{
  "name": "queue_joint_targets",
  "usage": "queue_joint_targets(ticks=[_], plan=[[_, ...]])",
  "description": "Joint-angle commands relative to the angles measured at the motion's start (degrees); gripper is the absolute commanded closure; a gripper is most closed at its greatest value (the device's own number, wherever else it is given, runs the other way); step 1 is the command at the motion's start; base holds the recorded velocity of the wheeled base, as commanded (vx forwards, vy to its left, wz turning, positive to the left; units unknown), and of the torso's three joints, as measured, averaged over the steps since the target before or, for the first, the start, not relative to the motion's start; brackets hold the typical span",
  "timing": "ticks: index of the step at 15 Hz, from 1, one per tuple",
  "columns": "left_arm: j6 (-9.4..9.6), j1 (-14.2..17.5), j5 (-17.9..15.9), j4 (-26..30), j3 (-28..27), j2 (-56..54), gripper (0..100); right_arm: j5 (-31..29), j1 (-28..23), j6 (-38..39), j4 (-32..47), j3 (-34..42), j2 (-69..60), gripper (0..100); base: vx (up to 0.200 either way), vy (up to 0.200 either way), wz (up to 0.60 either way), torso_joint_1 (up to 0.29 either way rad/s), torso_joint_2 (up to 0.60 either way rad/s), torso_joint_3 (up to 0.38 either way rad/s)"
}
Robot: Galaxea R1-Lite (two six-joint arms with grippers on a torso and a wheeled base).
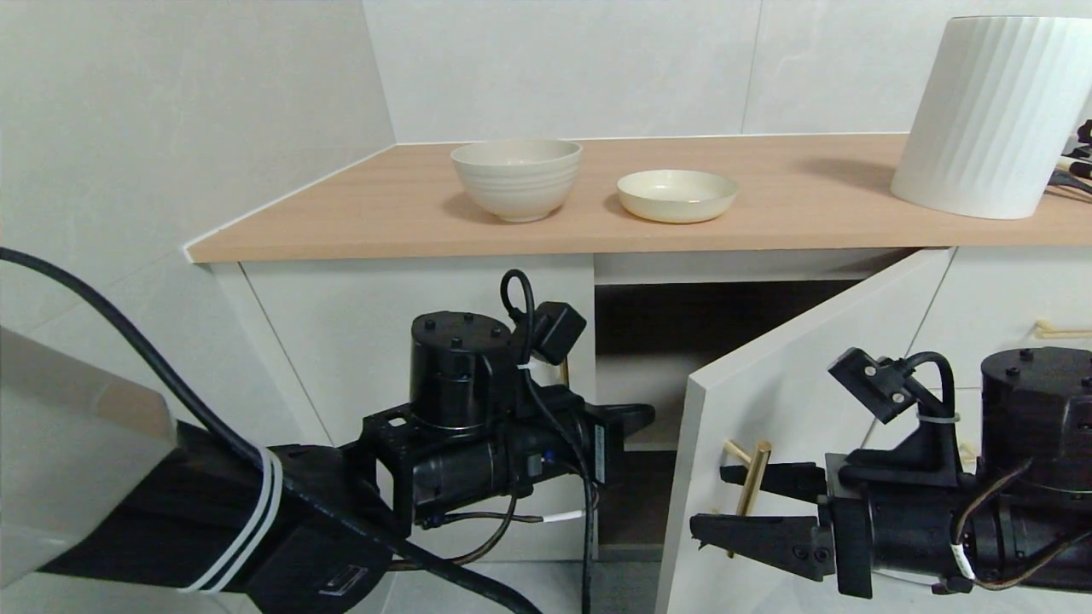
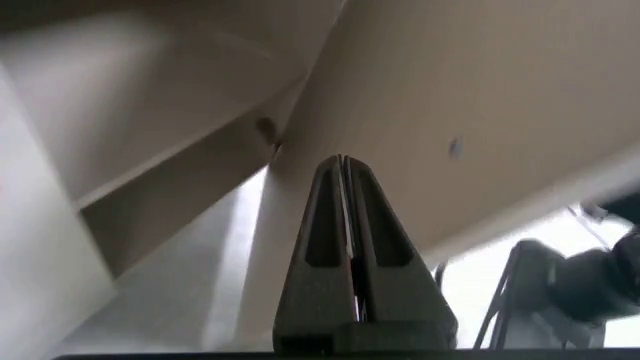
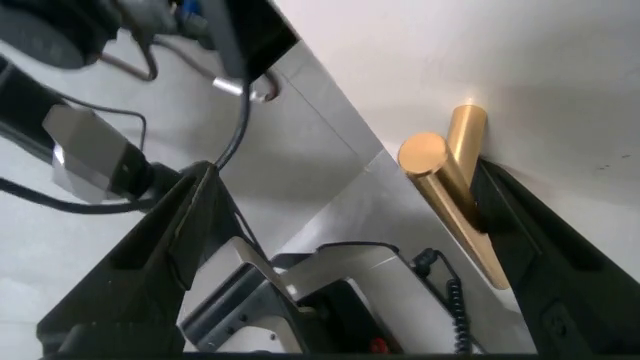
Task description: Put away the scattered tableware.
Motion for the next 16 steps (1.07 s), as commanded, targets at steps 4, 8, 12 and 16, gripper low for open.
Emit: queue_joint_targets(ticks=[4, 8, 12, 16], plan=[[-1.75, -3.71, 0.01, 0.04, -3.57, 3.30, 100, -0.26, -0.10, -0.73, 0.30, 0.30, 0.41, 0, 0.000, 0.000, 0.00, 0.000, 0.00, 0.000], [-1.75, -4.41, -0.08, -0.14, -3.75, 3.57, 100, -2.81, -0.89, -1.00, 0.47, 0.66, -0.82, 0, 0.000, 0.000, 0.00, 0.000, 0.00, 0.000], [-1.83, -5.12, 0.27, -0.49, -3.84, 3.57, 100, -6.15, -5.46, -2.93, 0.82, 5.49, -5.22, 0, 0.000, 0.000, 0.00, 0.000, 0.00, 0.000], [-1.83, -5.12, 0.54, -0.31, -3.40, 3.57, 100, -8.43, -5.46, -6.97, 11.28, 6.28, -16.73, 0, 0.000, 0.000, 0.00, 0.000, 0.00, 0.000]])
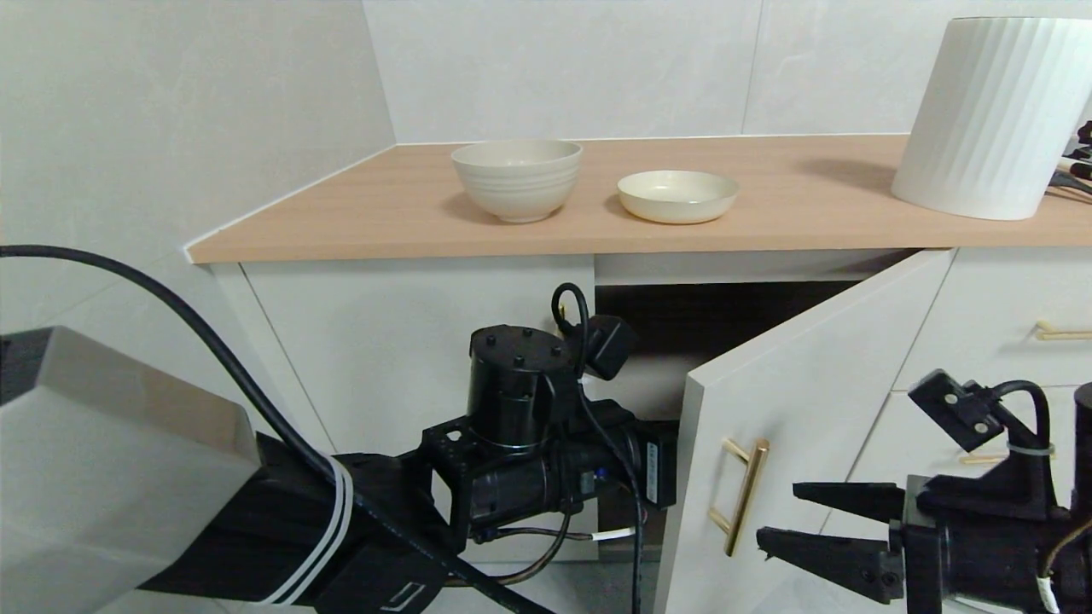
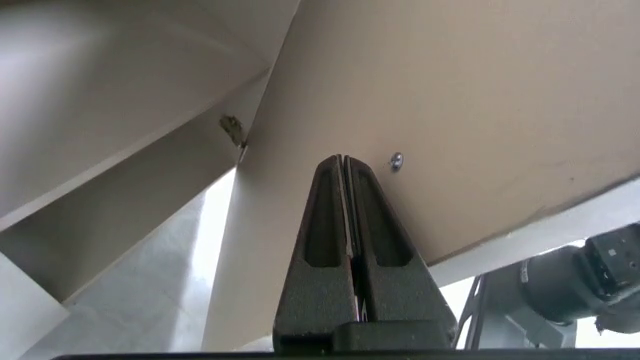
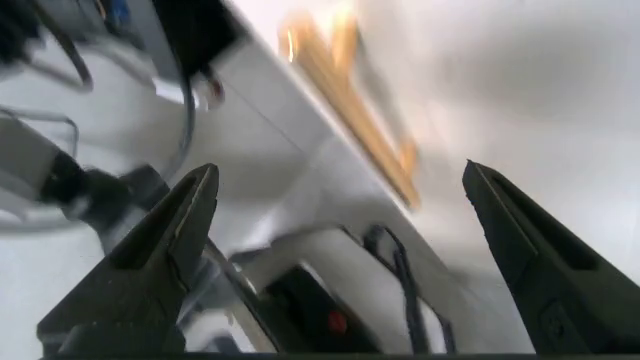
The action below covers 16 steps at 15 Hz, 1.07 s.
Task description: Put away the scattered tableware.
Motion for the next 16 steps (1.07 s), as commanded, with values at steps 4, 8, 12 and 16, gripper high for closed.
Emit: queue_joint_targets(ticks=[4, 8, 12, 16], plan=[[0.00, -0.64, 0.05, 0.04, 0.45, -0.48, 100, -16.27, 3.47, -10.32, 15.66, 1.34, -17.13, 0, 0.000, 0.000, 0.00, 0.000, 0.00, 0.000], [0.08, -2.40, 0.75, -0.05, 1.42, -0.39, 100, -14.51, 3.65, -10.41, 18.47, 0.64, -17.48, 0, 0.000, 0.000, 0.00, 0.000, 0.00, 0.000], [0.08, -2.57, 0.75, 0.04, 1.07, 0.58, 100, -14.51, 3.65, -10.41, 18.47, 0.55, -17.48, 0, -0.100, 0.000, 0.00, 0.001, 0.00, 0.001], [0.26, -2.92, 0.67, 1.80, -4.21, 2.16, 100, -14.42, 3.74, -10.41, 18.38, 0.29, -17.57, 0, -0.100, 0.000, 0.00, 0.005, 0.00, 0.002]])
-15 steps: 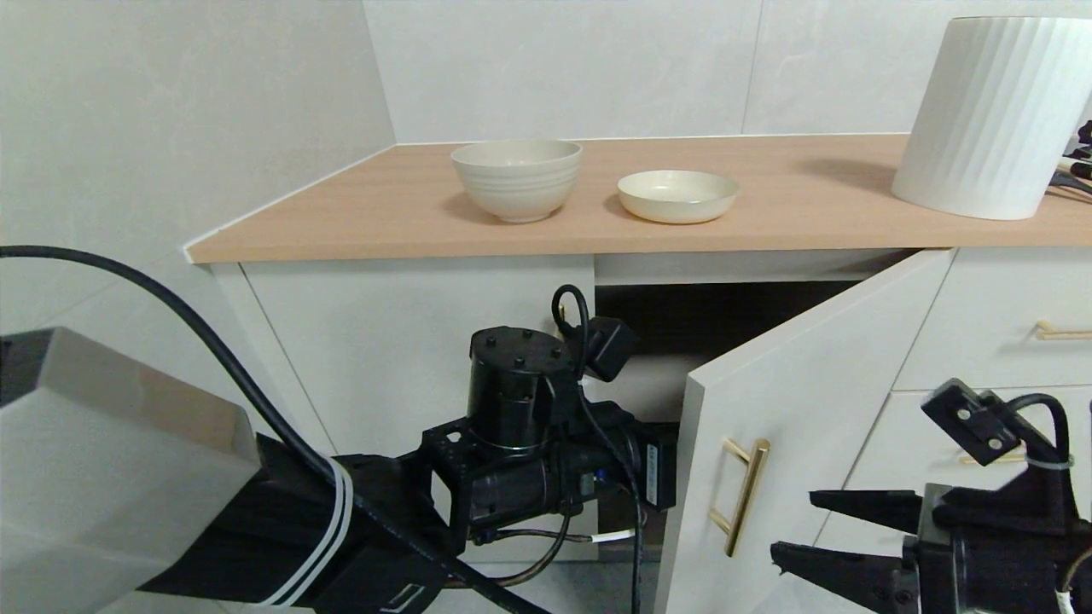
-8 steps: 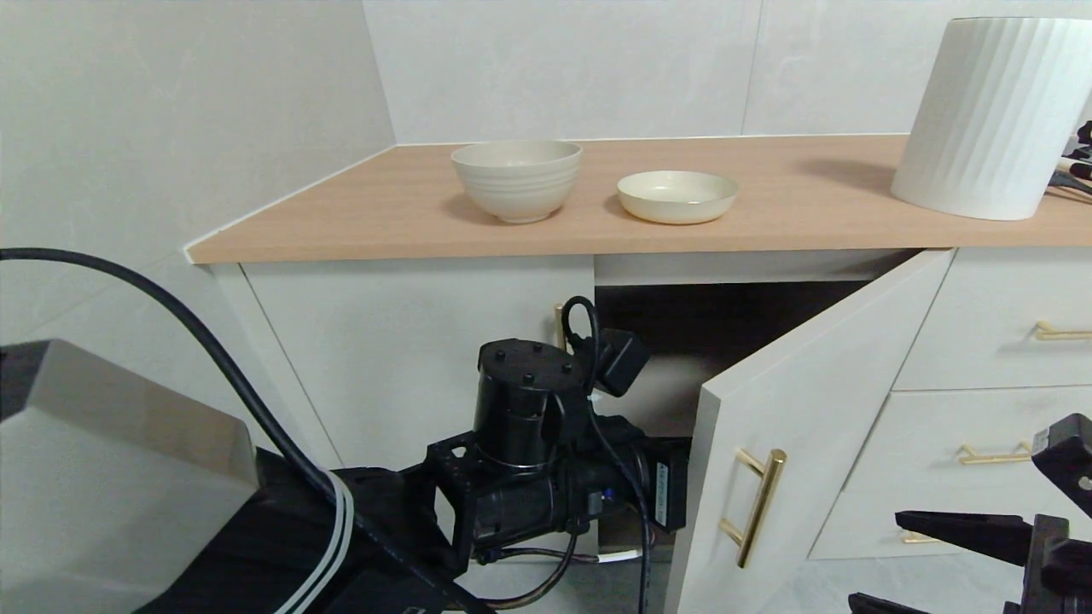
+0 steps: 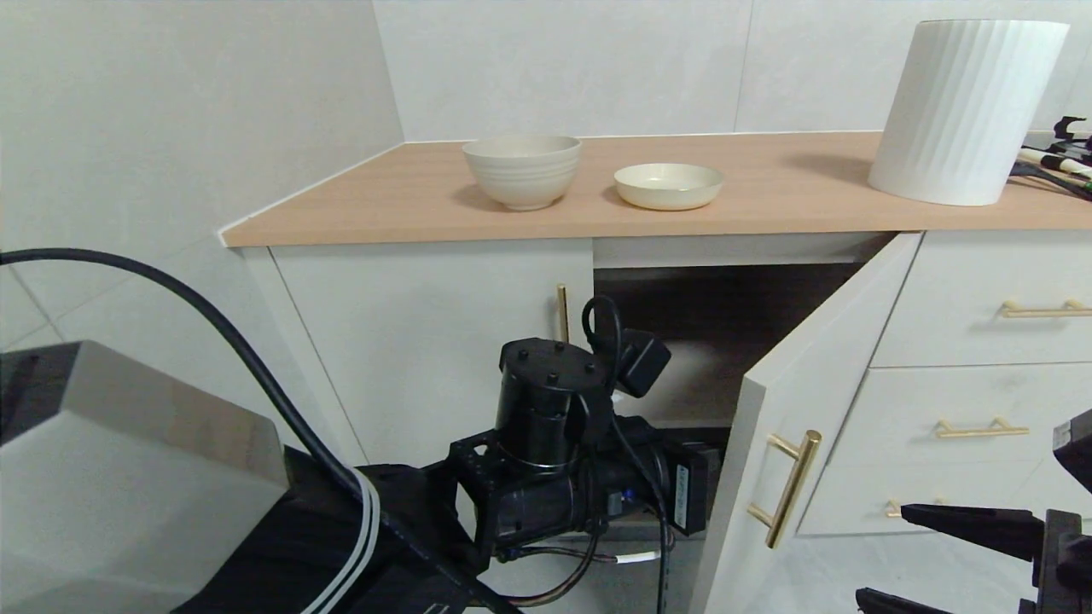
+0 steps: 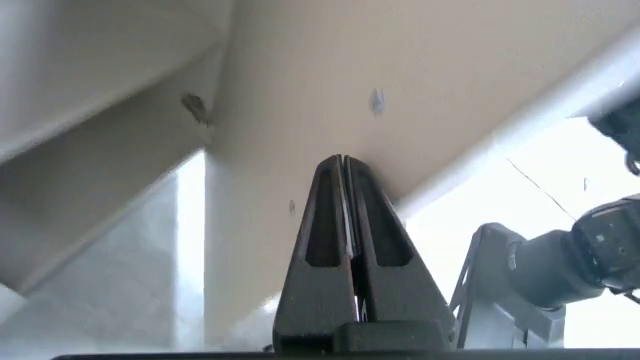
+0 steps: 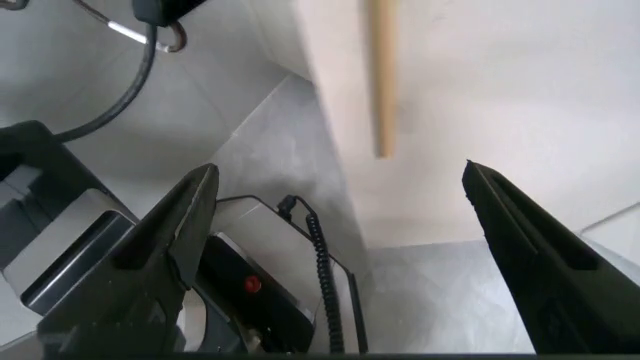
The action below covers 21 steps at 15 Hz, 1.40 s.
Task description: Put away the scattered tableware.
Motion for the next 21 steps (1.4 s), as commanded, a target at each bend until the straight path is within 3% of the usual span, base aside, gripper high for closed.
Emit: queue_joint_targets(ticks=[1, 3, 7, 10, 19, 20, 21], plan=[[0.12, -0.50, 0.06, 2.37, -3.79, 1.13, 100, 0.04, 0.04, -0.01, -0.08, -0.02, -0.16, 0, 0.000, 0.000, 0.00, 0.000, 0.00, 0.000], [0.20, -0.50, 0.06, 6.32, -7.04, 2.19, 100, 0.04, 0.04, -0.01, -0.08, -0.02, -0.68, 0, 0.000, 0.000, 0.00, 0.000, 0.00, 0.000], [0.29, -1.82, 0.15, 8.52, -12.23, 4.47, 100, 0.04, 0.04, -0.01, -0.08, -1.16, -3.67, 0, 0.000, 0.000, 0.00, 0.000, 0.00, 0.000], [0.20, -4.72, 1.46, 15.81, -17.94, 5.70, 100, 0.04, 0.04, 0.17, 0.01, -3.36, -8.24, 0, 0.000, 0.000, 0.00, 0.000, 0.00, 0.000], [0.12, -15.18, 3.92, 20.12, -31.74, 12.91, 100, 2.76, -1.01, 9.31, -0.25, -10.92, -16.77, 0, 0.000, 0.000, 0.00, 0.000, 0.00, 0.000], [-0.24, -15.53, 4.45, 20.03, -31.74, 12.65, 100, 3.64, -1.10, 9.57, -0.34, -11.00, -17.12, 0, 0.000, 0.000, 0.00, 0.000, 0.00, 0.000], [-1.73, -15.45, 4.89, 19.68, -31.65, 12.30, 100, 4.25, -1.10, 9.57, -0.34, -10.92, -17.21, 0, 0.000, 0.000, 0.00, 0.000, 0.00, 0.000]])
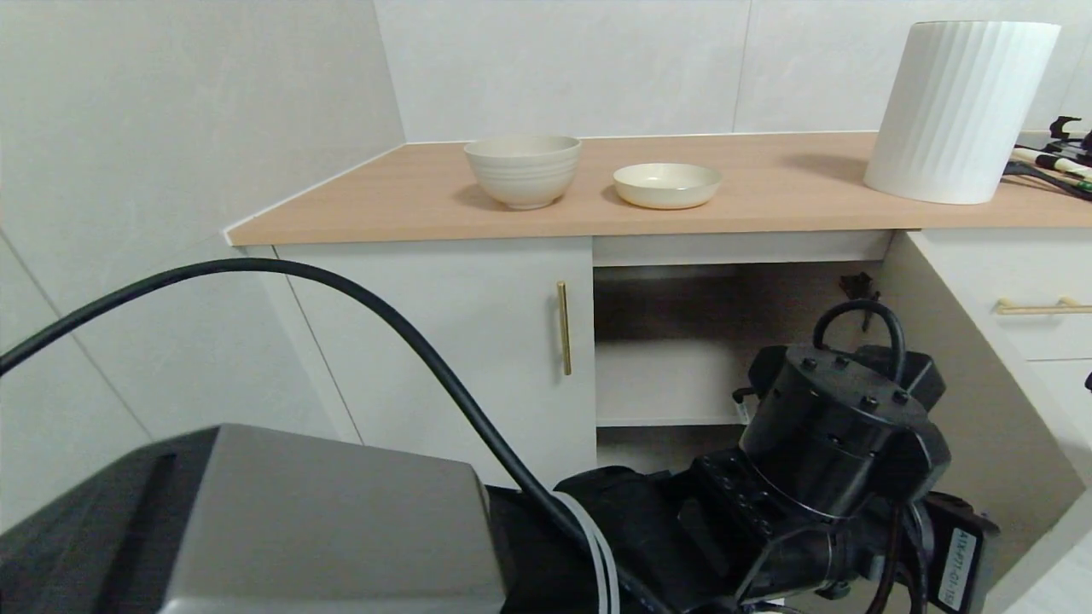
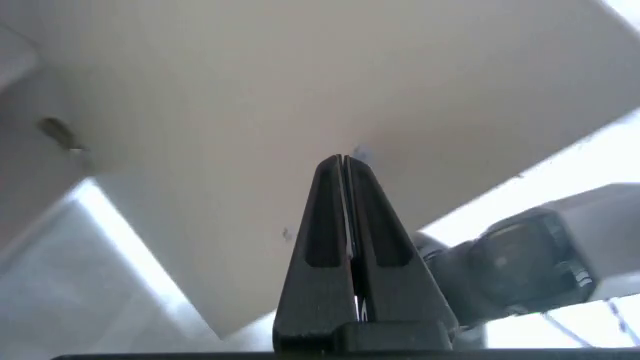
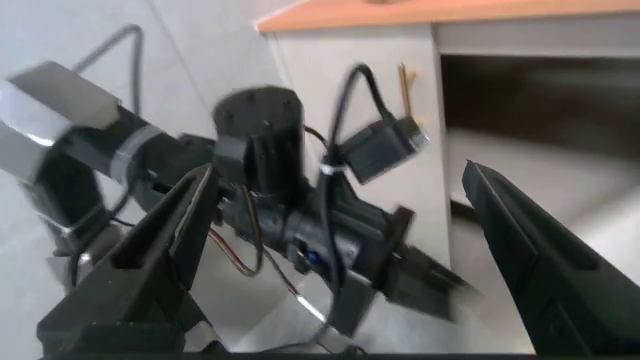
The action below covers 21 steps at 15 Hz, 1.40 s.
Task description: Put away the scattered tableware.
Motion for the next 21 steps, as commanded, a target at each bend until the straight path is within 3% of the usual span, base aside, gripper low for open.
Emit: queue_joint_targets(ticks=[1, 3, 4, 7, 9, 11, 12, 13, 14, 16, 18, 21], plan=[[-1.46, -0.29, 1.28, -0.85, -0.47, 0.49, 100, 0.10, -0.15, 0.04, -0.01, -0.16, -0.61, 0, 0.000, 0.000, 0.00, 0.000, 0.00, 0.000], [-2.25, 1.82, 9.01, -4.10, 1.82, -1.00, 100, 0.10, -0.15, 0.04, 0.08, -0.16, -0.09, 0, 0.000, 0.000, 0.00, 0.000, 0.00, 0.000], [-2.25, 3.84, 11.12, -5.15, 4.63, -3.46, 100, 0.10, -0.15, 0.04, 0.17, -0.16, 0.70, 0, 0.000, 0.000, 0.00, 0.000, 0.00, 0.000], [-2.42, 11.40, 11.39, -5.59, 13.33, -11.81, 100, 0.45, -0.15, 0.04, 0.60, 0.28, 5.89, 0, 0.000, 0.000, 0.00, 0.000, 0.00, 0.000], [-3.13, 18.17, 11.30, -5.68, 22.30, -19.72, 100, 0.27, -0.15, 0.04, 0.87, -0.08, 12.66, 0, 0.000, 0.000, 0.00, 0.000, 0.00, 0.000], [-2.69, 25.99, 10.86, -5.68, 31.26, -28.60, 100, 0.19, -0.86, -0.22, 0.60, -2.80, 21.89, 0, 0.000, 0.000, 0.00, 0.000, 0.00, 0.000], [-2.69, 30.56, 9.72, -5.59, 35.31, -33.52, 100, 0.27, -1.47, -0.40, 0.52, -5.70, 27.42, 0, 0.000, 0.000, 0.00, 0.000, 0.00, 0.000], [-2.60, 32.84, 8.66, -5.33, 37.24, -35.81, 100, 0.19, -1.56, -0.40, 0.52, -7.72, 29.97, 0, 0.000, 0.000, 0.00, 0.000, 0.00, 0.000], [-2.34, 36.71, 4.97, -5.33, 41.81, -39.85, 100, 0.27, -2.17, -0.49, 0.60, -11.68, 34.72, 0, 0.000, 0.000, 0.00, 0.000, 0.00, 0.000], [-1.02, 39.79, 3.65, -5.42, 45.41, -42.75, 100, 0.27, -2.17, -0.58, 0.69, -15.28, 38.23, 0, 0.000, 0.000, 0.00, 0.000, 0.00, 0.000], [2.76, 42.42, 3.65, -5.24, 46.29, -45.12, 100, 0.19, -2.17, -0.58, 0.60, -17.92, 42.01, 0, 0.000, 0.000, 0.00, 0.000, 0.00, 0.000], [3.90, 42.78, 3.56, -4.71, 46.29, -47.67, 100, 0.01, -2.17, -0.58, 0.52, -16.95, 42.72, 0, 0.000, 0.000, 0.00, 0.000, 0.00, 0.000]])
